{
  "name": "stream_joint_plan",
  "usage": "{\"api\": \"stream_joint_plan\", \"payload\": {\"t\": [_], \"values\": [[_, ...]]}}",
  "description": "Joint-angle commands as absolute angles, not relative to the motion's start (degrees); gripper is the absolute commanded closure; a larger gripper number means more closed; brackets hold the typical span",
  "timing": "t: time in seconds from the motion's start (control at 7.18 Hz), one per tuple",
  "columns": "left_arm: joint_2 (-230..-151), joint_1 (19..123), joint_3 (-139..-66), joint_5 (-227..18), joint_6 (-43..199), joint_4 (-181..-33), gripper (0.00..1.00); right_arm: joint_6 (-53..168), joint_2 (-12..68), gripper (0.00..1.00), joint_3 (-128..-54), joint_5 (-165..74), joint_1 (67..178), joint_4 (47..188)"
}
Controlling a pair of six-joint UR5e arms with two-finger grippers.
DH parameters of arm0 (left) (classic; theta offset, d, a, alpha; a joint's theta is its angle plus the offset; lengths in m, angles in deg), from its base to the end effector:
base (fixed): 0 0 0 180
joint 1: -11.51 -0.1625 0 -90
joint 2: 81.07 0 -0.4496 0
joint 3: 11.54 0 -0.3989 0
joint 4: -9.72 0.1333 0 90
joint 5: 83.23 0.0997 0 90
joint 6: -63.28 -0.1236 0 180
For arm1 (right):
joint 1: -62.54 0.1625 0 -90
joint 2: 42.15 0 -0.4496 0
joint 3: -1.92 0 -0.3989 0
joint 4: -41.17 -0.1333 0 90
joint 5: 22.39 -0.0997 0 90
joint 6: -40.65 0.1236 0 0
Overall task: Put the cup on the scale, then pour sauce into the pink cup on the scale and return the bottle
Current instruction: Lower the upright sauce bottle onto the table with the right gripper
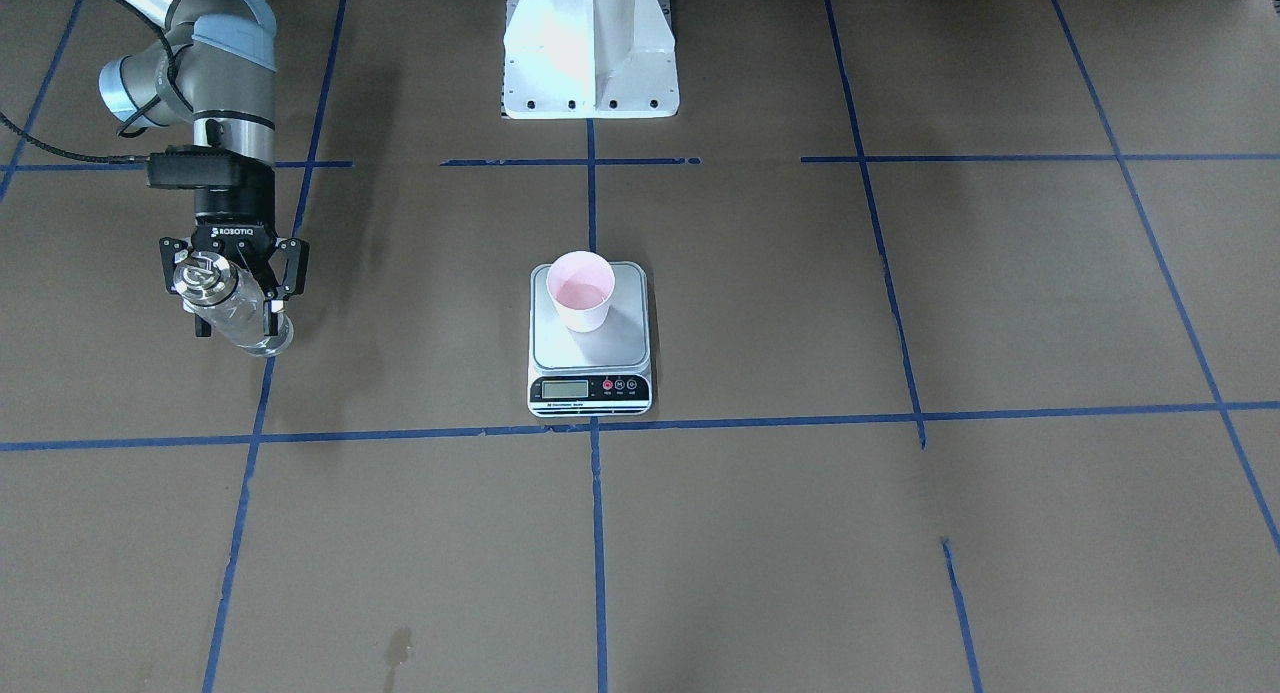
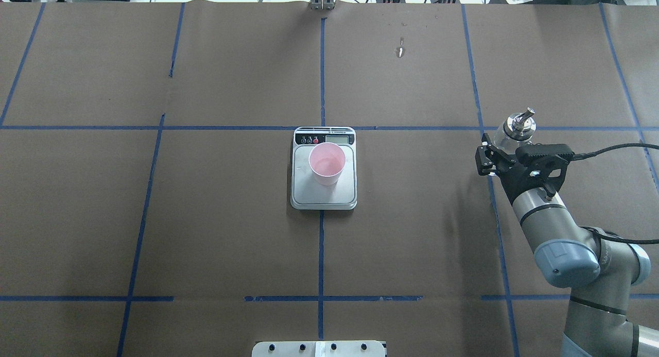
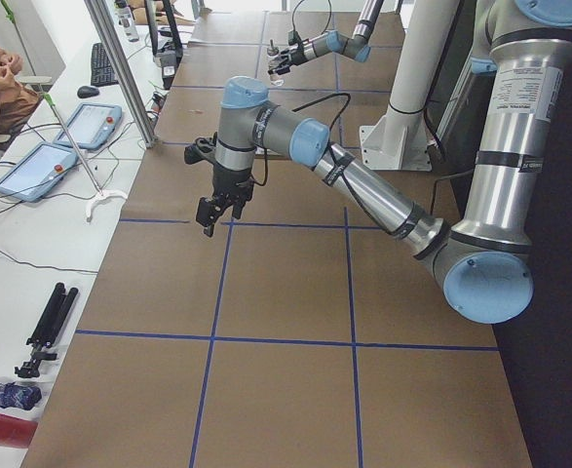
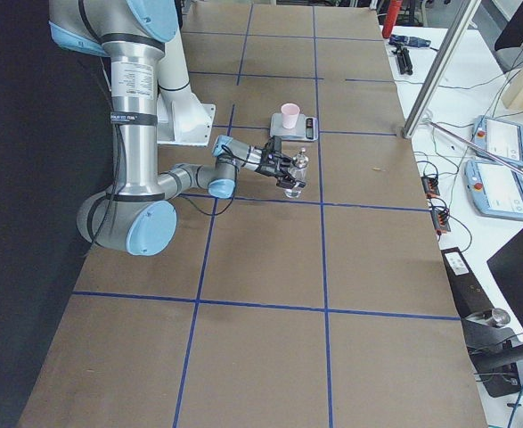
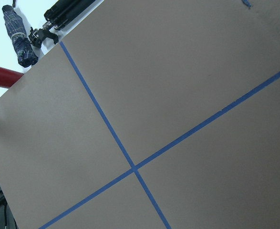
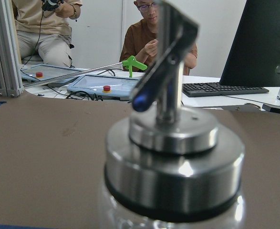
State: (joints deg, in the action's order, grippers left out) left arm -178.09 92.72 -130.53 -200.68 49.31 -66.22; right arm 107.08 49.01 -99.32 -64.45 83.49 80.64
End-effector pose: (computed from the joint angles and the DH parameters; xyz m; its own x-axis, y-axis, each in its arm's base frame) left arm 0.0027 -0.5168 0.4387 0.7913 0.5181 -0.3247 -0.3429 0.8157 0.4660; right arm -0.3909 -0.3906 0.4960 0.7574 0.0032 0.6529 -0.5900 0.4316 0.6824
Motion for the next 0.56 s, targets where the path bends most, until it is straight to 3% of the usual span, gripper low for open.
{"api": "stream_joint_plan", "payload": {"t": [0.0,0.42], "values": [[-178.0,92.7,-130.5,-200.7,49.3,-66.2,0.00,109.2,49.1,1.00,-99.5,-67.5,83.6,80.6],[-178.0,92.7,-130.5,-200.7,49.3,-66.2,0.00,109.2,49.2,1.00,-98.9,-67.7,83.8,81.0]]}}
